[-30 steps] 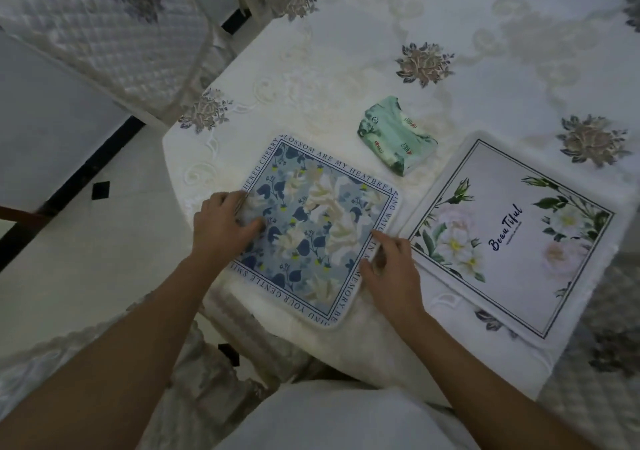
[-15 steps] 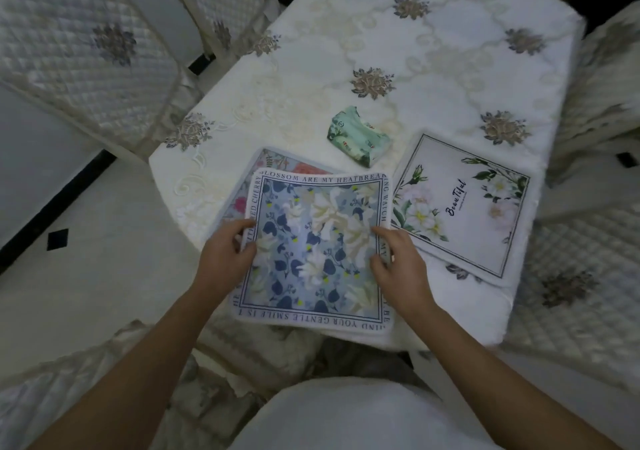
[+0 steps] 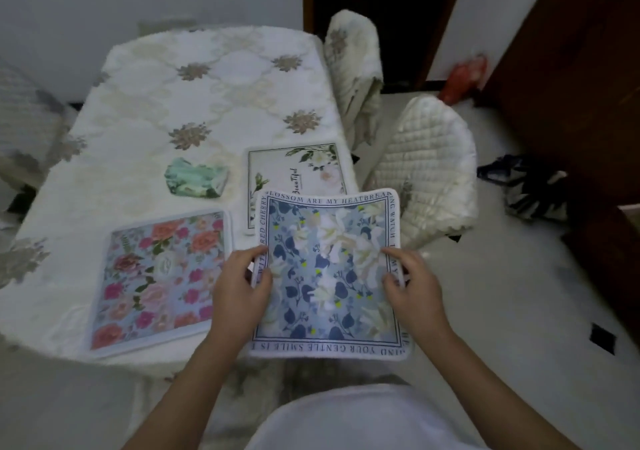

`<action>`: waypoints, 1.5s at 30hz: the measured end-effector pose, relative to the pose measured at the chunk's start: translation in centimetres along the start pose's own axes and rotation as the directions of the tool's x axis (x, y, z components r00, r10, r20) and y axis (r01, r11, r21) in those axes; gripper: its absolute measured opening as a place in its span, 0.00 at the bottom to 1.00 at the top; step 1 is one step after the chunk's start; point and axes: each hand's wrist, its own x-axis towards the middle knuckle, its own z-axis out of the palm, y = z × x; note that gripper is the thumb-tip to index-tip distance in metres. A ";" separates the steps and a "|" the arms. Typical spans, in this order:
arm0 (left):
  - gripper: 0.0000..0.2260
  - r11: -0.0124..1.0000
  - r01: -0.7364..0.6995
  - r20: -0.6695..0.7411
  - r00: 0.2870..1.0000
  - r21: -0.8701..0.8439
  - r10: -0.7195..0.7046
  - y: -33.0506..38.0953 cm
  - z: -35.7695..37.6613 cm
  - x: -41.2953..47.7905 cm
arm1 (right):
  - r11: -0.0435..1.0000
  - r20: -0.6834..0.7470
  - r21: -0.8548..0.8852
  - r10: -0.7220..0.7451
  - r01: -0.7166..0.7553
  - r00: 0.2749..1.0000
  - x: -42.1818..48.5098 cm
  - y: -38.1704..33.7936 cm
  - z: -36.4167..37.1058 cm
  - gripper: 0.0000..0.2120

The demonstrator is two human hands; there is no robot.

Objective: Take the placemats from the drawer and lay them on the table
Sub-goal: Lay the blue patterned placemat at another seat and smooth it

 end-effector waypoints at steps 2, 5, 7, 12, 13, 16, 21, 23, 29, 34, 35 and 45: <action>0.16 0.998 -0.061 0.037 0.997 0.001 0.061 2.4 1.6 -0.3 | 0.999 -0.077 0.023 0.032 -0.030 0.997 -1.4 1.5 -2.7 0.19; 0.16 0.992 -0.126 0.076 0.989 0.030 0.123 6.1 5.0 -1.2 | 0.997 -0.158 0.046 0.076 -0.069 0.984 -3.8 3.9 -6.6 0.19; 0.16 0.985 -0.168 0.128 0.978 0.035 0.162 8.7 8.0 -2.0 | 0.994 -0.218 0.051 0.102 -0.093 0.971 -5.6 5.7 -9.6 0.20; 0.16 0.971 -0.240 0.275 0.933 -0.002 0.231 14.3 16.2 -5.6 | 0.984 -0.316 0.047 0.178 -0.172 0.932 -11.0 11.5 -17.9 0.20; 0.16 0.969 -0.246 0.296 0.926 0.001 0.234 15.3 17.6 -6.6 | 0.982 -0.323 0.043 0.188 -0.185 0.928 -11.9 12.6 -19.5 0.21; 0.16 0.963 -0.271 0.305 0.915 -0.017 0.263 17.9 21.2 -9.2 | 0.978 -0.330 0.032 0.206 -0.207 0.921 -13.6 15.4 -23.5 0.21; 0.15 0.971 -0.237 0.261 0.936 -0.026 0.235 21.6 25.0 -11.4 | 0.976 -0.315 0.031 0.213 -0.214 0.925 -12.8 18.2 -28.3 0.20; 0.15 0.974 -0.224 0.242 0.943 -0.045 0.228 22.9 26.2 -11.4 | 0.977 -0.324 0.019 0.207 -0.213 0.923 -11.4 19.0 -29.7 0.20; 0.15 0.981 -0.185 0.264 0.945 -0.055 0.193 25.6 30.7 -7.5 | 0.970 -0.341 0.011 0.231 -0.242 0.911 -6.5 22.1 -32.6 0.19; 0.15 0.968 -0.227 0.331 0.910 -0.103 0.248 28.2 36.4 -1.9 | 0.951 -0.398 0.007 0.285 -0.308 0.872 -2.4 25.0 -34.9 0.19; 0.15 0.968 -0.222 0.355 0.901 -0.113 0.248 28.9 37.6 -0.7 | 0.943 -0.418 0.014 0.307 -0.332 0.855 -1.6 25.6 -35.5 0.18; 0.14 0.908 -0.348 0.563 0.713 -0.232 0.417 37.6 49.2 9.1 | 0.872 -0.606 0.125 0.446 -0.474 0.659 3.1 30.3 -40.5 0.18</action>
